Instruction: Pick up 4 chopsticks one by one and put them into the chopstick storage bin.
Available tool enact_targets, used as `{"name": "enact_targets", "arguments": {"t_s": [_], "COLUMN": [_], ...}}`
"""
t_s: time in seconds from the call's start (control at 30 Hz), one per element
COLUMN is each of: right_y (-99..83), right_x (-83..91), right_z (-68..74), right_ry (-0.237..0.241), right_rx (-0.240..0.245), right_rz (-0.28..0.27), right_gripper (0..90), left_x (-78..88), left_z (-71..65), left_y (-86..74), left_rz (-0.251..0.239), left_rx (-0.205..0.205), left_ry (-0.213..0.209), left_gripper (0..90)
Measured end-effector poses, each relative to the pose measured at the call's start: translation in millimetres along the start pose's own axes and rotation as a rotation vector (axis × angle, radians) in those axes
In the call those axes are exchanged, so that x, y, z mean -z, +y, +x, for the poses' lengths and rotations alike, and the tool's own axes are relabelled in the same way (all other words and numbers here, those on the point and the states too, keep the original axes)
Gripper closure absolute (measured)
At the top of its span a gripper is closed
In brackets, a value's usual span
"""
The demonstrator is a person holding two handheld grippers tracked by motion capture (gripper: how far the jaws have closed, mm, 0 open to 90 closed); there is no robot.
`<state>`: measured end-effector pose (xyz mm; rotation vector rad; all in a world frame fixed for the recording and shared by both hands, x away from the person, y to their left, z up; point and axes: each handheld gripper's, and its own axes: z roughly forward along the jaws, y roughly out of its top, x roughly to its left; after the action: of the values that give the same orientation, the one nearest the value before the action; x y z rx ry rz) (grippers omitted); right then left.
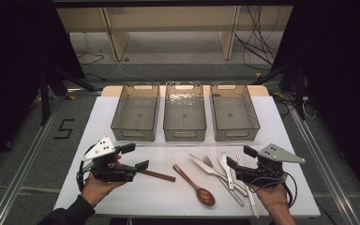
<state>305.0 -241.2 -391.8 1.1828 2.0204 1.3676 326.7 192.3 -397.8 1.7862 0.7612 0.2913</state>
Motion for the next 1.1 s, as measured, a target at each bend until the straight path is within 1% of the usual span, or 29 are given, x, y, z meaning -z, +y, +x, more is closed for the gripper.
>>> {"name": "enact_targets", "arguments": {"t_s": [0.2, 0.3, 0.4, 0.47, 0.53, 0.6, 0.67, 0.7, 0.8, 0.87, 0.97, 1.03, 1.1], "right_y": [0.1, -0.1, -0.5, -0.6, -0.9, -0.9, -1.0, -1.2, -1.8, -2.1, -2.1, -2.3, -2.4], "right_x": [-0.9, -1.8, -3.6, -3.9, -5.2, -5.4, -5.9, -6.8, -8.2, -9.2, -9.6, -9.9, -10.4], "right_z": [0.4, 0.7, 1.4, 1.5, 1.8, 2.0, 2.5, 2.5, 2.6, 3.2, 3.9, 3.6, 2.9], "right_ry": [-0.002, 0.000, 0.006, 0.007, 0.012, 0.016, 0.019, 0.024, 0.027, 0.032, 0.034, 0.033, 0.034], "right_rx": [0.002, 0.012, 0.014, 0.013, 0.018, 0.021, 0.024, 0.025, 0.026, 0.024, 0.026, 0.027, 0.022], "right_rz": [0.013, 0.022, 0.044, 0.049, 0.058, 0.062, 0.068, 0.072, 0.080, 0.092, 0.098, 0.101, 0.101], "right_gripper": [26.5, 26.5, 26.5, 26.5, 26.5, 26.5, 26.5, 26.5, 26.5, 26.5, 26.5, 26.5, 26.5], "left_x": [0.0, -0.5, -0.6, -1.1, -2.4, -4.7, -6.7, -8.0, -13.9, -17.1, -20.9, -24.6, -29.7], "left_z": [0.1, -0.1, -0.3, -0.2, 0.0, 0.5, 1.4, 2.2, 6.8, 9.0, 9.5, 10.6, 13.4], "left_y": [-0.1, -0.1, 0.1, 0.3, 1.2, 1.6, 1.1, 1.1, 3.0, 4.8, 6.8, 7.5, 6.6], "left_rz": [0.001, -0.001, 0.006, 0.014, 0.032, 0.068, 0.107, 0.129, 0.181, 0.218, 0.270, 0.310, 0.372], "left_rx": [-0.002, -0.002, -0.016, -0.025, -0.051, -0.081, -0.123, -0.137, -0.154, -0.161, -0.198, -0.224, -0.258], "left_ry": [0.001, 0.000, 0.004, 0.012, 0.024, 0.026, 0.040, 0.040, 0.038, 0.020, 0.016, 0.020, 0.030], "left_gripper": [17.7, 17.7, 17.7, 17.7, 17.7, 17.7, 17.7, 18.4, 18.9, 20.0, 20.3, 20.3, 20.2]}}
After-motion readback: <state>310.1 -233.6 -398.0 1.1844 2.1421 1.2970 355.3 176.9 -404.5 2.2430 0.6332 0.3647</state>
